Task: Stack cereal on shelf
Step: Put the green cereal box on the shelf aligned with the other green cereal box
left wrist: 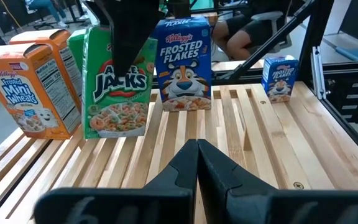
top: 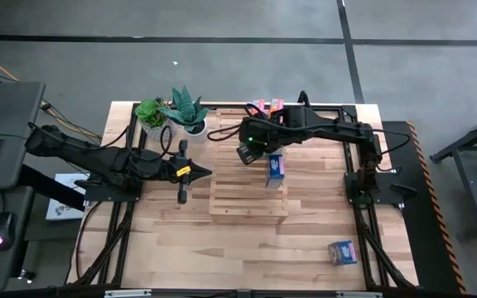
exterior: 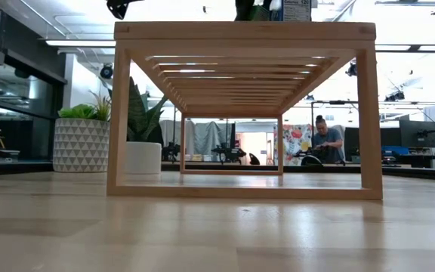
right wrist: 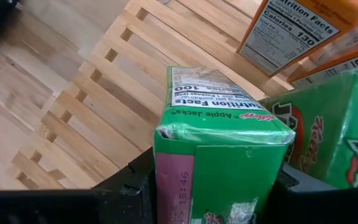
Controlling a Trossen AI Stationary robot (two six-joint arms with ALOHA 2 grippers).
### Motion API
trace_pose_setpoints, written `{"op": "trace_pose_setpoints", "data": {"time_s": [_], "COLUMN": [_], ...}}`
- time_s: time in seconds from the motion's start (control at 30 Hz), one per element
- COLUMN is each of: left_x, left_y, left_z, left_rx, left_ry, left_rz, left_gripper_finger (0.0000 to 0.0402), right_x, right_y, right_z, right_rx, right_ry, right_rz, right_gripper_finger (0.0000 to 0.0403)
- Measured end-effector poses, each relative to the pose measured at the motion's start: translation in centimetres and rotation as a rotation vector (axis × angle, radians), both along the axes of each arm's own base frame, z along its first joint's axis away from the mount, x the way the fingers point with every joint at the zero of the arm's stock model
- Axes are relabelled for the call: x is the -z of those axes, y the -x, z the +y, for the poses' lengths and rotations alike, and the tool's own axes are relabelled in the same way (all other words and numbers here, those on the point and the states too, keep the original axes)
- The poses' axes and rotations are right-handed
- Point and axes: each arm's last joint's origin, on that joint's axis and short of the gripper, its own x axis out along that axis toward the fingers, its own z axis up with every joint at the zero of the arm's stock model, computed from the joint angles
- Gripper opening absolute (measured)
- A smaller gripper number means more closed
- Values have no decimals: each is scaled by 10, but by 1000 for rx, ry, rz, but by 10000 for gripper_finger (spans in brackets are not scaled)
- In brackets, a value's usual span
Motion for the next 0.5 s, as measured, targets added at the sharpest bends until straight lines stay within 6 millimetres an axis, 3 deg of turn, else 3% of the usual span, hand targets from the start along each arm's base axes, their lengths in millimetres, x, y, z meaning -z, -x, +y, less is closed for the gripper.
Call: {"op": "trace_pose_setpoints", "data": {"time_s": [0.27,0.5], "left_x": [0,0], "left_y": [0,0], "left_z": [0,0], "left_rx": [0,0], "left_ry": [0,-1], "left_rz": [0,3], "left_gripper_finger": [0,0], "right_x": [0,0], "right_y": [0,0], "right_z": [-1,-1], "right_rx": [-12,-26], "right_ry": [55,64], "right_rz": [10,15], "right_gripper_finger": [164,199]}}
